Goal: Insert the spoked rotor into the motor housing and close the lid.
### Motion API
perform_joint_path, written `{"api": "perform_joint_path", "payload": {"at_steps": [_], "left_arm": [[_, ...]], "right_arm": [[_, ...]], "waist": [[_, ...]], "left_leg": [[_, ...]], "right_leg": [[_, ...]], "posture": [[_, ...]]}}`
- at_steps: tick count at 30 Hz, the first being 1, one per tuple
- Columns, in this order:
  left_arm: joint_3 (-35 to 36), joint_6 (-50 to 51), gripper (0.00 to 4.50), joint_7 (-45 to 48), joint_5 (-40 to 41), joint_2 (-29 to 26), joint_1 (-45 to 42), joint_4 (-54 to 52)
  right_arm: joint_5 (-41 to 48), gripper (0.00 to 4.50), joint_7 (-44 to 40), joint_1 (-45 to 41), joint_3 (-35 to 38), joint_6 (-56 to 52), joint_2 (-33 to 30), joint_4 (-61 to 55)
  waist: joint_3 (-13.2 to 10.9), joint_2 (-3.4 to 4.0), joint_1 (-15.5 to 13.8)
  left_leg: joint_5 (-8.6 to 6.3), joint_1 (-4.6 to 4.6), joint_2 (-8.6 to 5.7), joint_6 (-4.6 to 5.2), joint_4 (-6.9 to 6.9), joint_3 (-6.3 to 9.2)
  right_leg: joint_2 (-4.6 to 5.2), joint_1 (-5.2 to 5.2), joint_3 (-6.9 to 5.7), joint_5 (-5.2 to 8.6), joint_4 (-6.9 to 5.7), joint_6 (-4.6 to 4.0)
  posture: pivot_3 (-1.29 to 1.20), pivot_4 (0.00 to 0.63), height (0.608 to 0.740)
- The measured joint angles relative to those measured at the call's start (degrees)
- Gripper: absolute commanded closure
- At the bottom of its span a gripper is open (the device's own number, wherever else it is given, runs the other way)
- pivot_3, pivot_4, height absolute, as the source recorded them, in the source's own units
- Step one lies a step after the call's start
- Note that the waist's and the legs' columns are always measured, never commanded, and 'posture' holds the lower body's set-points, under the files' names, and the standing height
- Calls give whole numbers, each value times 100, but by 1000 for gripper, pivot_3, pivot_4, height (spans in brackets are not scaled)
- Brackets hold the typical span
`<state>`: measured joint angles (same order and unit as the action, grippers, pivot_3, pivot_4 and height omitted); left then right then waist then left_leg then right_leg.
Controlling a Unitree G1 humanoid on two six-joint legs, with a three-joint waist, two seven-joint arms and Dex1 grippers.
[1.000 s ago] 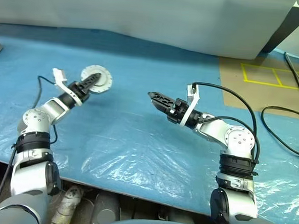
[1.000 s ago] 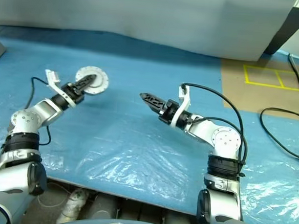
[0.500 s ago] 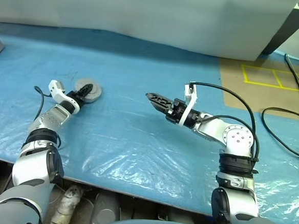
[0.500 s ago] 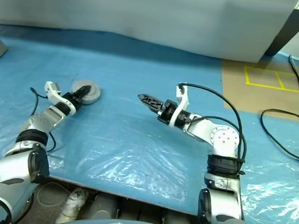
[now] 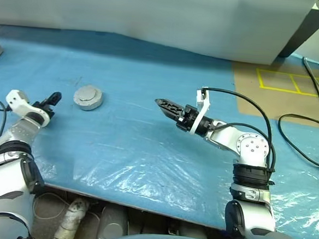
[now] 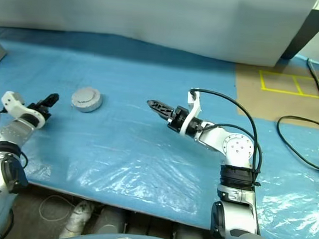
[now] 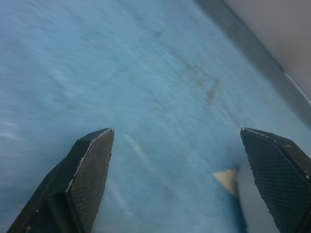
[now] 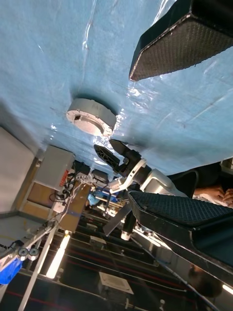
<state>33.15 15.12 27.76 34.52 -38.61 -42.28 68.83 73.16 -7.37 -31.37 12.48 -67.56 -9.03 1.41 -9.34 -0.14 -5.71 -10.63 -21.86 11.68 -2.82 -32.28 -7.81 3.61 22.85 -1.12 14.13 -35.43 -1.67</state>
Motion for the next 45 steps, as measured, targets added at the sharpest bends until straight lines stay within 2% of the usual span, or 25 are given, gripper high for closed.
{"api": "perform_joint_path", "payload": {"at_steps": [4,8,11,15,18,21,24,29,34,45], "left_arm": [[-1,61,97,521,-40,-89,-42,-38],[-474,634,97,1397,-25,214,-120,-1427],[-1221,1225,97,1770,57,731,-37,-3373],[-2200,1665,97,1780,-105,1189,208,-4922],[-3183,1478,97,2006,-657,1266,658,-5604],[-4016,1012,97,2252,-1298,1279,998,-5813],[-4506,599,97,2511,-1695,1299,1220,-5818],[-4569,284,97,2686,-1734,1506,1217,-5956],[-4229,16,97,2520,-1681,1784,1013,-5953],[-4044,13,97,2453,-1644,1880,998,-5941]], "right_arm": [[-252,678,-128,3,-68,148,-42,-42],[-1227,678,-435,66,-316,944,-374,-485],[-2201,678,-644,224,-738,1666,-593,-660],[-2955,678,-628,476,-989,2148,-572,-690],[-3535,678,-636,593,-1133,2463,-787,-840],[-3915,678,-687,711,-1204,2634,-884,-924],[-4175,678,-774,794,-1337,2694,-925,-953],[-4504,678,-921,798,-1500,2847,-932,-1186],[-4734,678,-925,797,-1500,2871,-870,-1195],[-5379,678,-940,779,-1627,3060,-841,-1181]], "waist": [[0,-1,-40],[-1,-2,-114],[-1,-3,-134],[-1,-2,-35],[-1,-2,62],[-2,-1,72],[-2,0,78],[-2,0,70],[-2,0,57],[-3,1,55]], "left_leg": [[0,-10,-2,0,-5,1],[1,-23,-1,-1,-12,-2],[1,-25,-8,0,-12,-5],[1,-32,-9,0,-7,-9],[1,-26,-6,0,-5,-8],[1,-23,5,0,-4,-8],[1,-22,4,0,-10,-8],[1,-16,4,1,-18,-8],[2,-16,3,1,-24,-9],[2,-15,4,1,-22,-9]], "right_leg": [[11,1,-9,0,0,0],[23,1,-22,0,-1,0],[32,0,-23,0,-1,0],[27,14,-16,0,-3,0],[17,15,-7,0,-1,0],[2,14,-7,0,-1,0],[3,14,-2,0,-4,0],[3,8,1,0,-15,-1],[3,7,5,0,-16,-2],[1,8,7,0,-19,-2]], "posture": [[0,150,740],[0,150,740],[0,150,740],[0,150,740],[0,150,740],[0,150,740],[0,150,740],[0,150,740],[0,150,740],[0,150,740]]}}
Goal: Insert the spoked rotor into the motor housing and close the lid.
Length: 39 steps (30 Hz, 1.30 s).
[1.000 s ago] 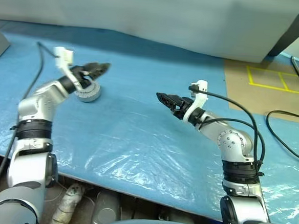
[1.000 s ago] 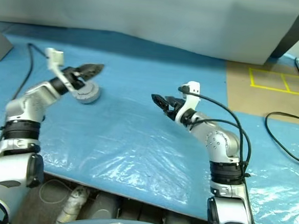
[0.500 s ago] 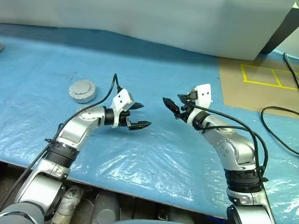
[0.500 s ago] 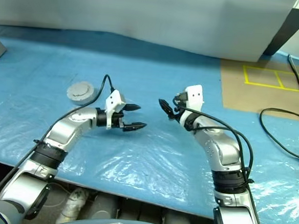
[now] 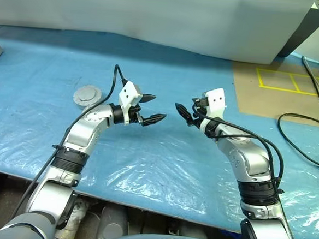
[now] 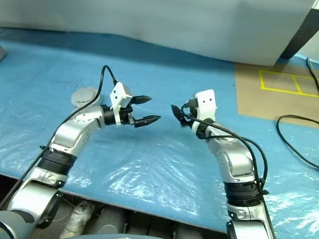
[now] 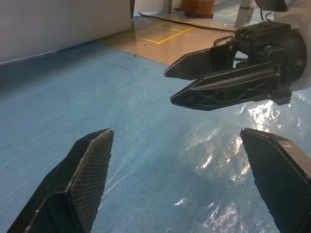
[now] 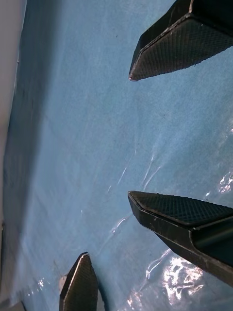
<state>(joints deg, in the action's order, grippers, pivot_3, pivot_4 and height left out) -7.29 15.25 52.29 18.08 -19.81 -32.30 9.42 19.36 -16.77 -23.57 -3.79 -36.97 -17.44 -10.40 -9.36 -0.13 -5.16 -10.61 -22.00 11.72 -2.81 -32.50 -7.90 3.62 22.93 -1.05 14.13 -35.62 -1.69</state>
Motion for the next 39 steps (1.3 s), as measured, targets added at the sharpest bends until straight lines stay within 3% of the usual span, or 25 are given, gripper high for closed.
{"api": "perform_joint_path", "payload": {"at_steps": [39], "left_arm": [[312,-49,97,-288,-38,78,-189,399]], "right_arm": [[-919,678,94,-172,-18,525,379,511]], "waist": [[0,1,-1]], "left_leg": [[0,0,0,0,-4,0]], "right_leg": [[0,0,1,0,-5,0]], "posture": [[0,150,740]]}}
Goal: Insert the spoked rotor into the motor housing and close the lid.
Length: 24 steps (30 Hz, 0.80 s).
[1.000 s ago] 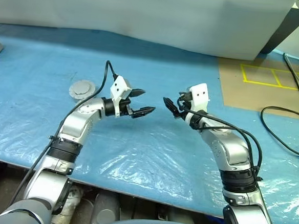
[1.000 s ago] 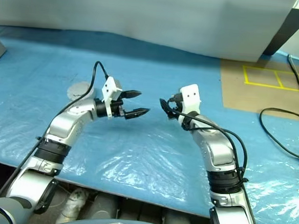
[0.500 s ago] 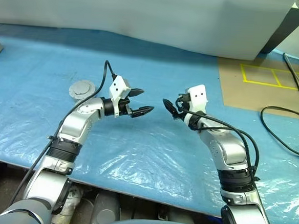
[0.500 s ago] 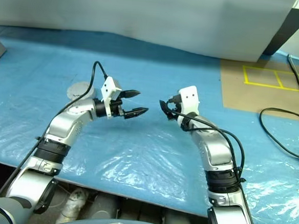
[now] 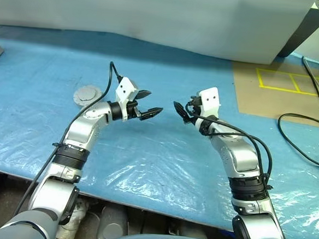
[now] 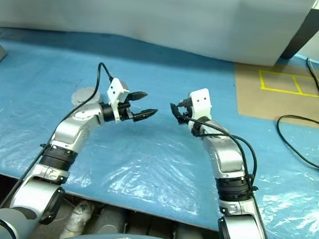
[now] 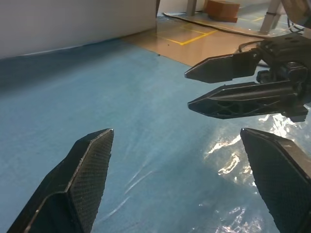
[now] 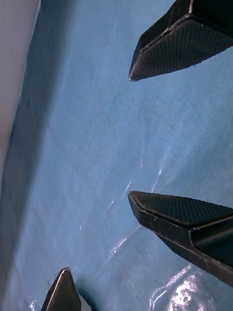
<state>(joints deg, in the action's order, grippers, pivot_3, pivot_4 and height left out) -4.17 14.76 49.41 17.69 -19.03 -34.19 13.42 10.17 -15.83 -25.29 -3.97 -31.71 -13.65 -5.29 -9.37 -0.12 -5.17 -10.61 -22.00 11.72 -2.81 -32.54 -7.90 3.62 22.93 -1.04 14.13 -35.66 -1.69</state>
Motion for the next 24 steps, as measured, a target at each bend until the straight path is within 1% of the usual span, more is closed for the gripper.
{"api": "perform_joint_path", "payload": {"at_steps": [4,7,9,13,16,19,22,24], "left_arm": [[206,-138,97,-302,-46,-4,-5,32],[461,-395,97,-975,-305,-21,-108,310],[769,-583,97,-1572,-452,-27,-177,548],[1280,-842,97,-2180,-512,-131,-24,681],[1594,-1030,97,-2694,-600,-233,268,714],[1922,-915,97,-3066,-542,-239,630,492],[1913,-766,97,-3159,-536,-94,1339,-172],[1765,-709,97,-3260,-576,77,1742,-537]], "right_arm": [[-257,678,249,148,0,163,2,-59],[-578,678,456,380,-46,309,-64,-256],[-892,678,682,606,-107,466,-112,-456],[-1133,678,1084,1088,70,567,-29,-717],[-1194,678,1179,1460,143,562,31,-1008],[-1315,678,1253,1686,157,568,9,-1180],[-1494,678,1422,1792,212,569,17,-1222],[-1652,678,1566,1841,246,585,20,-1256]], "waist": [[0,0,0],[0,0,-1],[0,0,2],[0,0,9],[0,0,23],[0,0,51],[0,0,73],[0,0,66]], "left_leg": [[0,0,0,0,1,0],[0,-1,0,0,-1,1],[0,0,0,0,-1,1],[0,1,-1,-1,5,2],[-1,2,3,-1,6,3],[-1,3,1,-1,4,3],[-1,2,-2,-1,5,3],[-1,2,-1,0,4,3]], "right_leg": [[0,0,0,0,0,0],[-1,0,0,0,1,1],[-2,-1,0,-1,1,2],[-3,-1,1,0,9,2],[-8,0,1,0,9,2],[-5,-3,1,0,9,3],[1,-5,0,0,13,4],[0,-7,-1,0,12,4]], "posture": [[0,150,740],[0,150,740],[0,150,740],[0,150,740],[0,150,740],[0,150,740],[0,150,740],[0,150,740]]}}
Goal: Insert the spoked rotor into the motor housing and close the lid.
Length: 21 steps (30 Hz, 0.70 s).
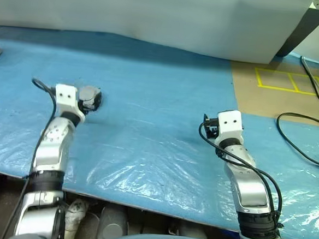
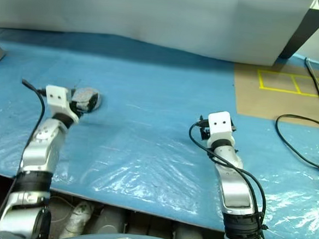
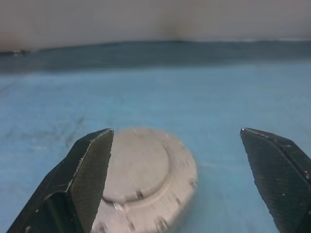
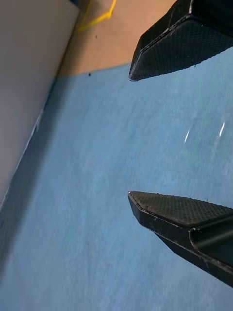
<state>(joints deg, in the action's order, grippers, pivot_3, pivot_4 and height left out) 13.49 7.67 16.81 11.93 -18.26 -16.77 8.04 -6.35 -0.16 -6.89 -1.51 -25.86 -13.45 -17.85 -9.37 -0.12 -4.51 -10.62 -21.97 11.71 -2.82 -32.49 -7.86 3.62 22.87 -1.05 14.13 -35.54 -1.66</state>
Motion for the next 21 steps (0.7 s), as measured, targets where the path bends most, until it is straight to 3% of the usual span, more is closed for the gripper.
{"api": "perform_joint_path", "payload": {"at_steps": [7,21], "left_arm": [[-440,436,97,-580,-154,696,588,-1069],[-815,468,97,-714,-314,967,375,-1135]], "right_arm": [[-392,678,445,103,90,98,167,-47],[-705,678,492,149,135,87,154,-176]], "waist": [[0,0,58],[0,0,63]], "left_leg": [[0,12,0,1,-4,-3],[0,25,-1,1,-2,-7]], "right_leg": [[-4,-1,14,1,1,2],[-19,0,45,-1,0,7]], "posture": [[0,150,740],[0,150,740]]}}
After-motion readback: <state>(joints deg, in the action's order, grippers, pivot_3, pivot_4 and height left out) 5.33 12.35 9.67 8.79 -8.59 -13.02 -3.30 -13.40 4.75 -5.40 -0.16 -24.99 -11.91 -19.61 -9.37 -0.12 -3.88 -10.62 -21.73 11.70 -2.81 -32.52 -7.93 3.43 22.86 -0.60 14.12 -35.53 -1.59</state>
